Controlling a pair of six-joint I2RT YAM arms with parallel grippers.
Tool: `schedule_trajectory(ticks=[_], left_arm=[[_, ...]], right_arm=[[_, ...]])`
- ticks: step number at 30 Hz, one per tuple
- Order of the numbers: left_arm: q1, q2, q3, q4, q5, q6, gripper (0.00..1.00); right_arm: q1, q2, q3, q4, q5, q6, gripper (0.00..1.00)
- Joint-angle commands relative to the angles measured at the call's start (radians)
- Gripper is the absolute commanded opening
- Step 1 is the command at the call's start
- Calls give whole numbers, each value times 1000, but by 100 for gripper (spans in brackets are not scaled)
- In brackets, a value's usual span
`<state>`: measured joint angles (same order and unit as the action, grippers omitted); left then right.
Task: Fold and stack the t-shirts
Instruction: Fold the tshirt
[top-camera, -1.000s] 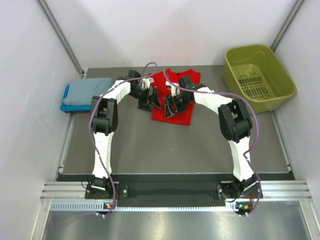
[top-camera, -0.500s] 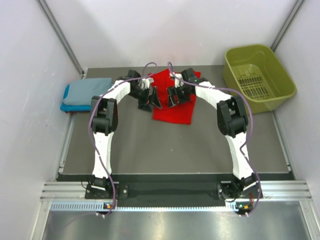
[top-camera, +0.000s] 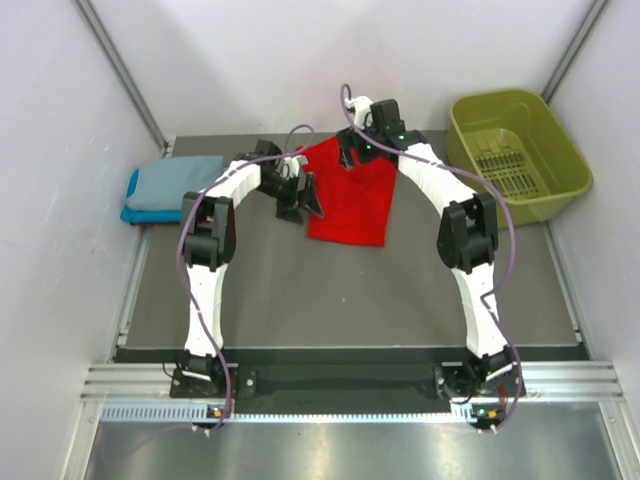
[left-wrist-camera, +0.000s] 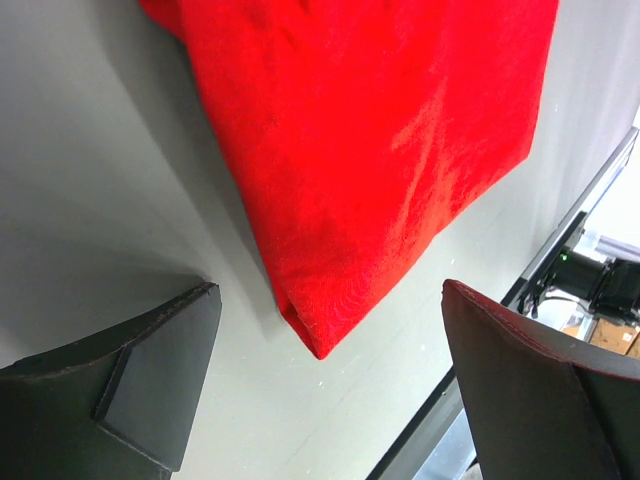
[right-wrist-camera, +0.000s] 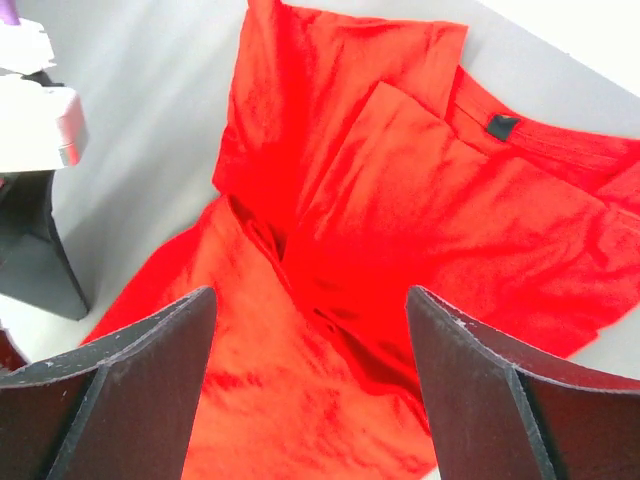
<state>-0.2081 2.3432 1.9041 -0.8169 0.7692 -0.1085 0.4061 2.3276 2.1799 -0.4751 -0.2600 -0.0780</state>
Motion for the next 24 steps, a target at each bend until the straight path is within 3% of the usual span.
schedule_trajectory(ticks=[1, 4, 10, 14, 16, 19, 24], left_arm=[[6, 16, -23, 30, -151, 4, 99], [13, 11, -22, 45, -153, -26, 99], [16, 37, -57, 51, -98, -34, 98], [13, 48, -97, 58, -41, -33, 88], [10, 44, -112, 62, -30, -28, 76], [4, 38, -137, 58, -19, -22, 67], [-8, 41, -172, 38, -36, 4, 67]], right_arm=[[14, -108, -55, 9, 22, -8, 77], [11, -198, -222, -6, 41, 52, 77], [-49, -324, -503, -26, -103, 240, 76], [-87, -346, -606, -11, -217, 313, 75], [-111, -353, -650, -3, -245, 345, 74], [-138, -358, -700, -2, -275, 359, 71], [-168, -379, -808, 16, -352, 415, 70]])
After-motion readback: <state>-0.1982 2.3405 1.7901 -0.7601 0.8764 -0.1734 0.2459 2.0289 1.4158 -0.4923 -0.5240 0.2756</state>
